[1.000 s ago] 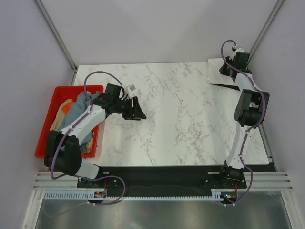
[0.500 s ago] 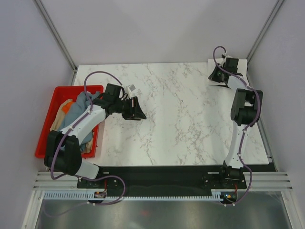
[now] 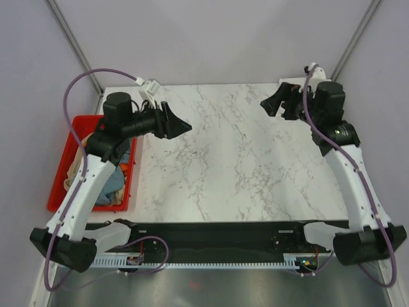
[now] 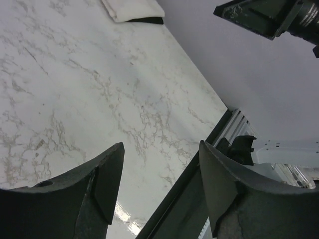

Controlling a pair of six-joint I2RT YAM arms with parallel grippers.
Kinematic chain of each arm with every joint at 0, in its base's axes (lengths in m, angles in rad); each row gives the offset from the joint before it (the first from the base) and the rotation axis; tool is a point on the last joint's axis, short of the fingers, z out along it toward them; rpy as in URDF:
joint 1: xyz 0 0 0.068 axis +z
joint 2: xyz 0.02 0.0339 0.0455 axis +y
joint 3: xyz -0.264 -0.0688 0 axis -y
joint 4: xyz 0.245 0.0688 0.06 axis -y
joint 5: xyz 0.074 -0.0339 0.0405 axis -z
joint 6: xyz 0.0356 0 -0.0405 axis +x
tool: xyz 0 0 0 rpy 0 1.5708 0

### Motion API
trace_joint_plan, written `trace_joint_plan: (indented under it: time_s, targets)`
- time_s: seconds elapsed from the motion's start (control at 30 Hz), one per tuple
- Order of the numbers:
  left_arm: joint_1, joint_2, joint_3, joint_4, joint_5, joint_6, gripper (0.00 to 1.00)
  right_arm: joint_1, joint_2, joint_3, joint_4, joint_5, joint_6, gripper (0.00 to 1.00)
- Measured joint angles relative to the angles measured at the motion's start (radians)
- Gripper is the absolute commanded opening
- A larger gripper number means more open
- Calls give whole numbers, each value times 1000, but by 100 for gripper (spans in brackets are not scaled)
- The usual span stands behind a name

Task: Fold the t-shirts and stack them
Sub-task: Reset both grippers

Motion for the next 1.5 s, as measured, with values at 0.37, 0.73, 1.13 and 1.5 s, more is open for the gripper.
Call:
trace_joint_plan:
  time_s: [0.37,0.73,1.13,1.5]
  targets:
    - [0,-380,-136,18,-10,-16,100,-14,-502,-249,-175,9,82,98]
    - [0,-485,-270,-10,-61,-34,100,-14,-527,-256,-284,78,92,98]
    - [0,-532,-280,-8,-61,-51,100,-14,-530,-245,-302,104,92,98]
    - [0,-525,-284,-8,-61,-56,100,-14,-542,-245,-321,142,97,98]
